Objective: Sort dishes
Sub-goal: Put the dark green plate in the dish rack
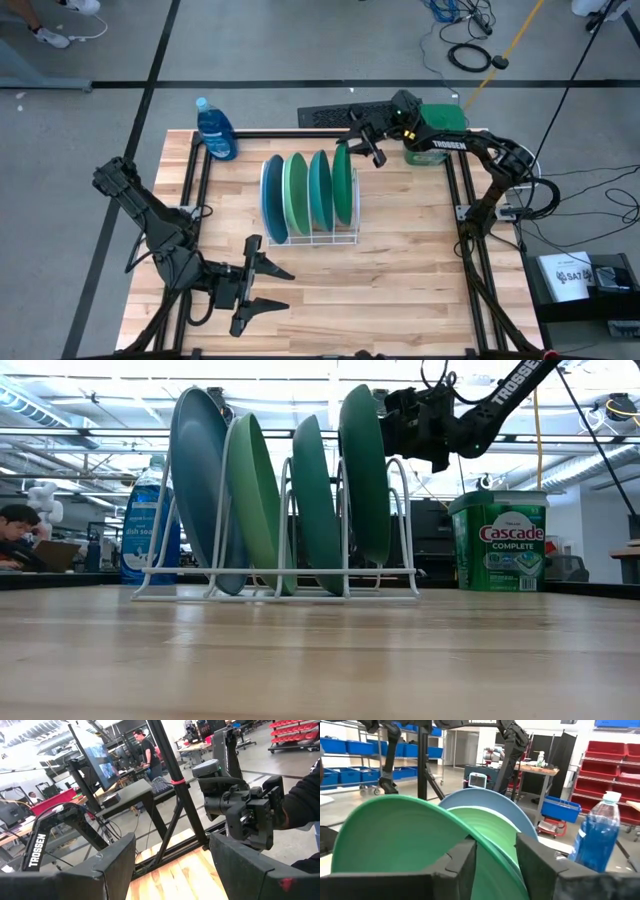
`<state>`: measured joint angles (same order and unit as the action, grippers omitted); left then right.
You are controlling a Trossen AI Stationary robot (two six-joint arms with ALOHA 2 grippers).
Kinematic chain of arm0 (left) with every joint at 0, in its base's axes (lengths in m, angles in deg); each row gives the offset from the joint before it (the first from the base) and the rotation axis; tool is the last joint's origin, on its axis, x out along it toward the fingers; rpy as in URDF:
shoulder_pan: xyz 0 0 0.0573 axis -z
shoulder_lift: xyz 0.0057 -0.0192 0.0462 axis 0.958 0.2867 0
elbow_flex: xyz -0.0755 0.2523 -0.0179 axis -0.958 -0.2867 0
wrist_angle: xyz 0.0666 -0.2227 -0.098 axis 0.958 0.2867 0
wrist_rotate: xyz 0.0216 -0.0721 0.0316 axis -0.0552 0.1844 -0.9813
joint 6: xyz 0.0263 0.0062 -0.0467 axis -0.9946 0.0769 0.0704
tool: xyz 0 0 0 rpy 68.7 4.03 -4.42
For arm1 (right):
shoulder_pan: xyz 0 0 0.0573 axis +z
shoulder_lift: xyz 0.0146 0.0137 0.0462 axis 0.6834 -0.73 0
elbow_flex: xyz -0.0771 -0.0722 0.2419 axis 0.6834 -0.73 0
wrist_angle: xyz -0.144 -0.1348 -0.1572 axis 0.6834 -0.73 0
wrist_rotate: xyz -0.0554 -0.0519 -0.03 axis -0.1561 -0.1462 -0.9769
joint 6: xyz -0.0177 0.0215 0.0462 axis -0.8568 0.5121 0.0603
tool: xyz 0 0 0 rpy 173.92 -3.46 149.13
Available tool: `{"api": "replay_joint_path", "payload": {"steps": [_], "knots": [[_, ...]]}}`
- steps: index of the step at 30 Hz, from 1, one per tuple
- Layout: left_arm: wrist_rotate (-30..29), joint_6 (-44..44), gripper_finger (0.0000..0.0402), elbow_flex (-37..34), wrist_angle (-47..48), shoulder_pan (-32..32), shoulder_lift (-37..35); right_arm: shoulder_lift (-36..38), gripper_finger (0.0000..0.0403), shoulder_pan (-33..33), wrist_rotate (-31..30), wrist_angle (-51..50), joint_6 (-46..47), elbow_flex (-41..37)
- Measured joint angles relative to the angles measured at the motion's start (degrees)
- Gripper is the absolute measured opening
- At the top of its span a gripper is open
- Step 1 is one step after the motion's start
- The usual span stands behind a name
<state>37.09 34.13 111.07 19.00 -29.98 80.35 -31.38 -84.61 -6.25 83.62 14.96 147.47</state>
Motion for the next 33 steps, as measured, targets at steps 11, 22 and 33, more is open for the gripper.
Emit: {"api": "replay_joint_path", "payload": {"steps": [11, 22, 33], "knots": [[0.0, 1.1, 0.0253, 0.0, 0.0, 0.0, 0.0, 0.0, 0.0155, 2.7, 0.8, 0.0, 3.1, 0.0], [0.0, 1.4, 0.0253, 0.0, 0.0, 0.0, 0.0, 1.2, 0.0218, 4.4, -1.7, 0.0, 8.3, 0.0], [0.0, 1.4, 0.0253, 0.0, 0.0, 0.0, 0.0, 10.0, 0.0238, 5.0, -2.4, -16.9, 0.3, 0.1]]}}
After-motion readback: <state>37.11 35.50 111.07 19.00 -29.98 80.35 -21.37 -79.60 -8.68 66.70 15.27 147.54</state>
